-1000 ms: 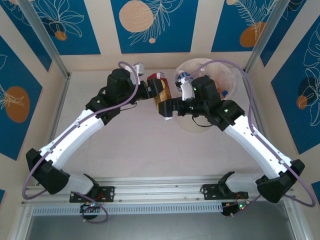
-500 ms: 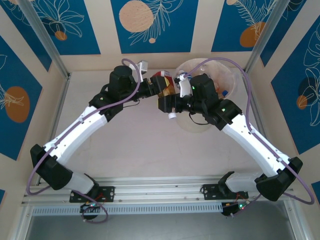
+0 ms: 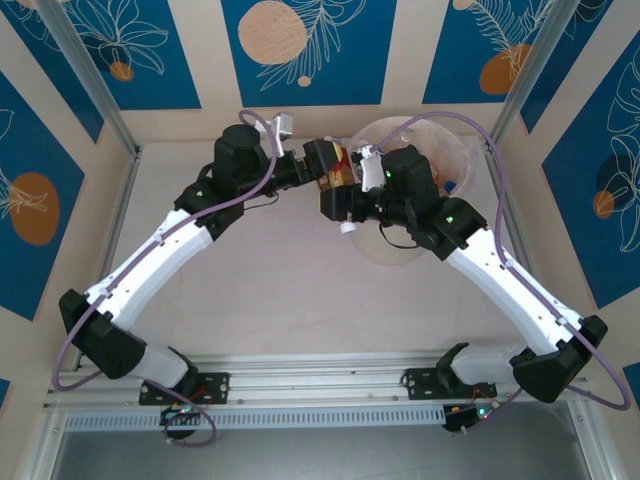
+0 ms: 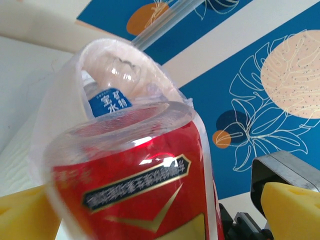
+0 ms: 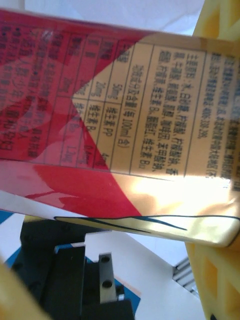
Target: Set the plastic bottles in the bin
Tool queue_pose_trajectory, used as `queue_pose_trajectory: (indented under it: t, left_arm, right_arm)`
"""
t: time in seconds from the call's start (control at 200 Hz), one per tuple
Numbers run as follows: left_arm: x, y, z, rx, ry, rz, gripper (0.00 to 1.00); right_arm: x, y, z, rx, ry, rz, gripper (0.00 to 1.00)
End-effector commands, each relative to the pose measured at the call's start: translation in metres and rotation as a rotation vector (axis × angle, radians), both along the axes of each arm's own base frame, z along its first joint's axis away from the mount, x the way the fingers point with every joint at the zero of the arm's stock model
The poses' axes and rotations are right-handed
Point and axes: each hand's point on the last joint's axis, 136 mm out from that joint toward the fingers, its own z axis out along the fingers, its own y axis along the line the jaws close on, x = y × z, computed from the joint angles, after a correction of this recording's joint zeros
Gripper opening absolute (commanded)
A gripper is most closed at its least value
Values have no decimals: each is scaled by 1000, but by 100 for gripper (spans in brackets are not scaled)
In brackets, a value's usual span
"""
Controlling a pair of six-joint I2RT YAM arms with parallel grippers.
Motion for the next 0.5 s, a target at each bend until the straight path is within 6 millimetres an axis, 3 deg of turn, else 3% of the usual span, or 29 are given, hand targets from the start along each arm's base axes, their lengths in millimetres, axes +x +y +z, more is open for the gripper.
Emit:
queue_pose_trajectory:
  t: [0.0,0.11,0.225,0.385,0.495]
  left_arm:
    - [-2,40,48,-22,-125,120,100]
    - [-4,70,57,0,-175,217,100]
    - [-7,88,54,35,-184,274,100]
    - [-6,95,38,66,-151,285,100]
    - [-3,93,25,86,-116,275,100]
  right_arm:
    - [-2,-25,32,-43,-105,-77,47]
    - [1,-54,50,-120,-161,-173,47]
    - [9,-91,66,-197,-192,-294,47]
    - [30,-144,73,-284,-174,-466,48]
    - [44,-165,68,-336,-180,-520,48]
